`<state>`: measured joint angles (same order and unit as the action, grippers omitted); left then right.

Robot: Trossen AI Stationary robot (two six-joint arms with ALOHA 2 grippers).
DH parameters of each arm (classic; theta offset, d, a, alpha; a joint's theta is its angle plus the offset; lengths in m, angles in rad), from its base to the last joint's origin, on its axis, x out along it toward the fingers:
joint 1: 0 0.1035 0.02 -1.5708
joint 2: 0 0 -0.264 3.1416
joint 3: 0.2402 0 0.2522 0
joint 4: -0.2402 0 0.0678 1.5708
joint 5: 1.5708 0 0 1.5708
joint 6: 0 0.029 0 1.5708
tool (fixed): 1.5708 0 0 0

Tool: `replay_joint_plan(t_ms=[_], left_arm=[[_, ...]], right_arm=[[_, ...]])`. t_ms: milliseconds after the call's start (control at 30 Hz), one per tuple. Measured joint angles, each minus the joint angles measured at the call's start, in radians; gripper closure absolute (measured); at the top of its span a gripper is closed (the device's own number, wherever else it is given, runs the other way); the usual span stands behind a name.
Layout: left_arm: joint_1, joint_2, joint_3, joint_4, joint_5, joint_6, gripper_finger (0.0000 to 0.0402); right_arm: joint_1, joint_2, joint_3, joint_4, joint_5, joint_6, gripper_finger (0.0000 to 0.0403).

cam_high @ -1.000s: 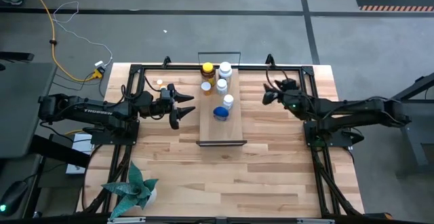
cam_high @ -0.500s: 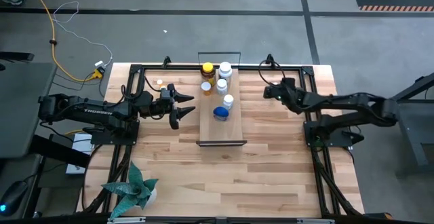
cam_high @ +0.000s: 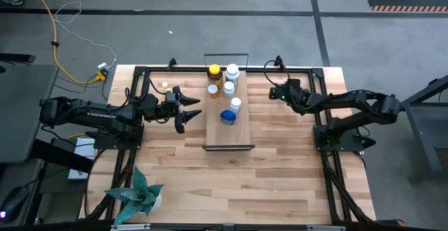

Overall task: Pick and place medicine bottles onto shelf by color
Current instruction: Put the pink medicine bottle on the shelf

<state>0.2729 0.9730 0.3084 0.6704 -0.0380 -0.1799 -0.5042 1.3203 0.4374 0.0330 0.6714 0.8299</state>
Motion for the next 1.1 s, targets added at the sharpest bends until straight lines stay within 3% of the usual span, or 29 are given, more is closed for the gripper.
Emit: replay_joint_plan(t_ms=[1100], left_arm=[[0.0, 0.0, 0.0, 0.0, 0.0, 0.0, 0.0183]], right_arm=[[-0.001, 0.023, 0.0, 0.001, 0.026, 0.007, 0.0124]])
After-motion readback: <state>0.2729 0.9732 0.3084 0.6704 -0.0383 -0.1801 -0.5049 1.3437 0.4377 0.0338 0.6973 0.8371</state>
